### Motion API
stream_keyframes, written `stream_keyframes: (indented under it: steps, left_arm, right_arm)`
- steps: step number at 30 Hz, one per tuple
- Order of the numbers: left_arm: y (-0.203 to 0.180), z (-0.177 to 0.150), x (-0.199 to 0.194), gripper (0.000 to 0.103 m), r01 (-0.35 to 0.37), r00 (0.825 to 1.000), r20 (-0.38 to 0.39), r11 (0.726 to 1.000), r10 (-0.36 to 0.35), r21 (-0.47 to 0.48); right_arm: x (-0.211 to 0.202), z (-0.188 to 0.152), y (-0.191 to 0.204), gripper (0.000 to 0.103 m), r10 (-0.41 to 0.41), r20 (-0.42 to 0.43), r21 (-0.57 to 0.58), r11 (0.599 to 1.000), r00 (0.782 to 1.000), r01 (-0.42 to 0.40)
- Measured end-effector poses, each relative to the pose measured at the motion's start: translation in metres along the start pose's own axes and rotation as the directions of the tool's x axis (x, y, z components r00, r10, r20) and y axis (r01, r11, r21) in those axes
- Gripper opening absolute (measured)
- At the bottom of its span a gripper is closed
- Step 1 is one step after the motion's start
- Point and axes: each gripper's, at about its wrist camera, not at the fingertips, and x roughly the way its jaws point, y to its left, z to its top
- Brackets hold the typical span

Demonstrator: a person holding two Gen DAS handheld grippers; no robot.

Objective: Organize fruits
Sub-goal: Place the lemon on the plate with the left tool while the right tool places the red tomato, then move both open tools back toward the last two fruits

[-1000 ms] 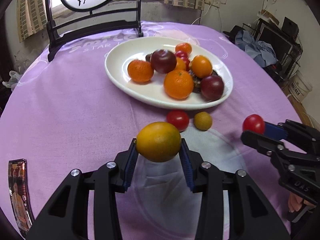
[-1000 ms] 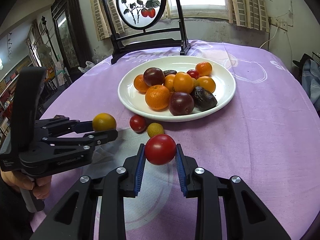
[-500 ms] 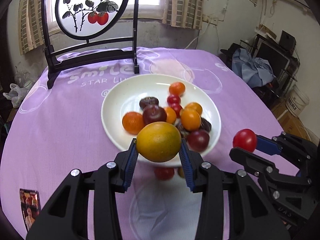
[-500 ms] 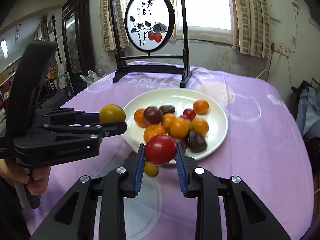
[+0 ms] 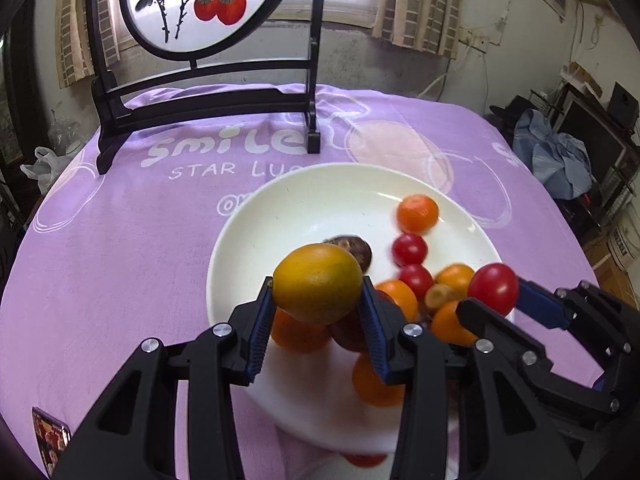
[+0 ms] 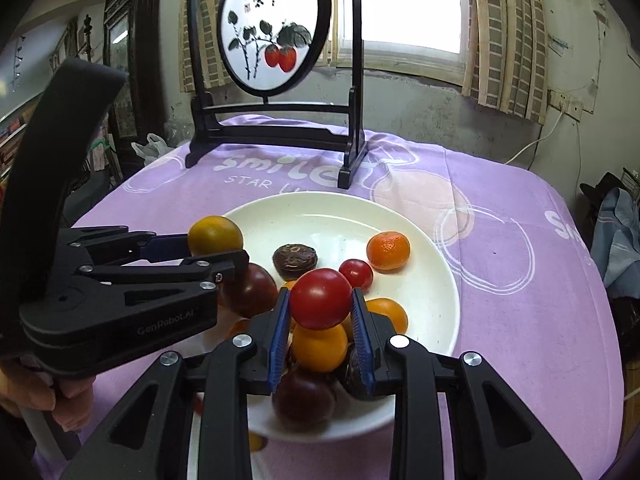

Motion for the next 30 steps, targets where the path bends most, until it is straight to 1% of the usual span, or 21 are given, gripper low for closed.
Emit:
stream_keyframes:
  steps: [1, 2, 3, 4, 5, 6, 7, 8, 10, 12, 13, 16, 20, 23, 28, 30]
  left_arm:
    - [0.000, 0.002, 0.004, 0.041, -0.007, 1.000, 0.000, 1.000, 0.007, -0.002]
    - [0.001, 0.005, 0.007, 0.041, -0.012, 1.000, -0.001, 1.000, 0.012, -0.009]
    - [0.002, 0.008, 0.009, 0.041, -0.012, 1.000, 0.000, 1.000, 0.012, -0.017]
    - [0.002, 0.010, 0.011, 0.049, -0.009, 1.000, 0.003, 1.000, 0.009, -0.026]
    - [0.002, 0.011, 0.010, 0.066, -0.011, 1.000, 0.010, 0.999, 0.011, -0.032]
    - [0.002, 0.012, 0.006, 0.073, -0.022, 0.999, 0.033, 0.999, 0.023, -0.040]
    - [0.002, 0.012, 0.002, 0.077, -0.028, 0.998, 0.054, 0.999, 0.030, -0.045]
    - [0.002, 0.011, -0.003, 0.077, -0.024, 0.997, 0.070, 0.999, 0.027, -0.042]
    - [0.001, 0.009, -0.013, 0.077, -0.005, 0.997, 0.077, 1.000, 0.007, -0.030]
    - [0.005, 0.005, -0.022, 0.080, 0.005, 0.997, 0.083, 0.999, -0.001, -0.045]
    - [0.007, 0.003, -0.028, 0.083, 0.007, 0.997, 0.083, 0.998, -0.002, -0.057]
    - [0.009, -0.008, -0.043, 0.084, 0.016, 0.996, 0.089, 0.997, -0.010, -0.069]
    - [0.005, -0.032, -0.063, 0.090, 0.026, 0.996, 0.092, 0.998, -0.021, -0.055]
    - [0.000, -0.054, -0.073, 0.092, 0.025, 0.997, 0.074, 1.000, -0.023, -0.019]
    - [-0.005, -0.085, -0.083, 0.094, 0.038, 0.998, 0.044, 0.999, -0.039, 0.015]
    - [-0.005, -0.095, -0.084, 0.094, 0.031, 0.999, 0.040, 0.999, -0.032, 0.027]
  right_arm:
    - [0.006, 0.001, -0.001, 0.030, 0.000, -0.008, 0.008, 1.000, 1.000, 0.000]
    - [0.010, 0.002, -0.003, 0.034, 0.002, -0.016, 0.016, 1.000, 1.000, -0.002]
    - [0.013, 0.002, -0.004, 0.044, 0.002, -0.018, 0.024, 1.000, 1.000, -0.001]
    - [0.014, 0.002, -0.006, 0.051, -0.004, -0.014, 0.037, 0.999, 1.000, 0.005]
    - [0.014, 0.002, -0.007, 0.052, -0.009, -0.013, 0.042, 0.999, 1.000, 0.009]
    - [0.014, 0.001, -0.007, 0.052, -0.010, -0.013, 0.043, 0.999, 1.000, 0.010]
    - [0.012, -0.001, -0.008, 0.052, -0.009, -0.013, 0.043, 0.999, 1.000, 0.009]
    - [0.009, -0.003, -0.008, 0.052, -0.009, -0.011, 0.043, 0.999, 1.000, 0.010]
    - [0.003, -0.007, -0.009, 0.053, -0.009, -0.010, 0.044, 0.999, 1.000, 0.009]
    - [-0.003, -0.011, -0.010, 0.054, -0.006, -0.010, 0.044, 0.999, 1.000, 0.006]
    - [-0.007, -0.013, -0.010, 0.055, -0.005, -0.009, 0.045, 0.999, 1.000, 0.005]
    - [-0.021, -0.022, -0.010, 0.057, 0.006, -0.002, 0.055, 0.998, 1.000, -0.006]
    - [-0.039, -0.038, -0.007, 0.057, 0.006, -0.005, 0.047, 0.999, 1.000, -0.005]
    - [-0.048, -0.051, -0.004, 0.057, 0.009, -0.022, 0.043, 0.999, 1.000, -0.008]
    - [-0.062, -0.070, 0.005, 0.057, 0.009, -0.039, 0.022, 1.000, 0.999, -0.008]
    - [-0.065, -0.077, 0.010, 0.057, 0.010, -0.053, 0.005, 1.000, 0.999, -0.009]
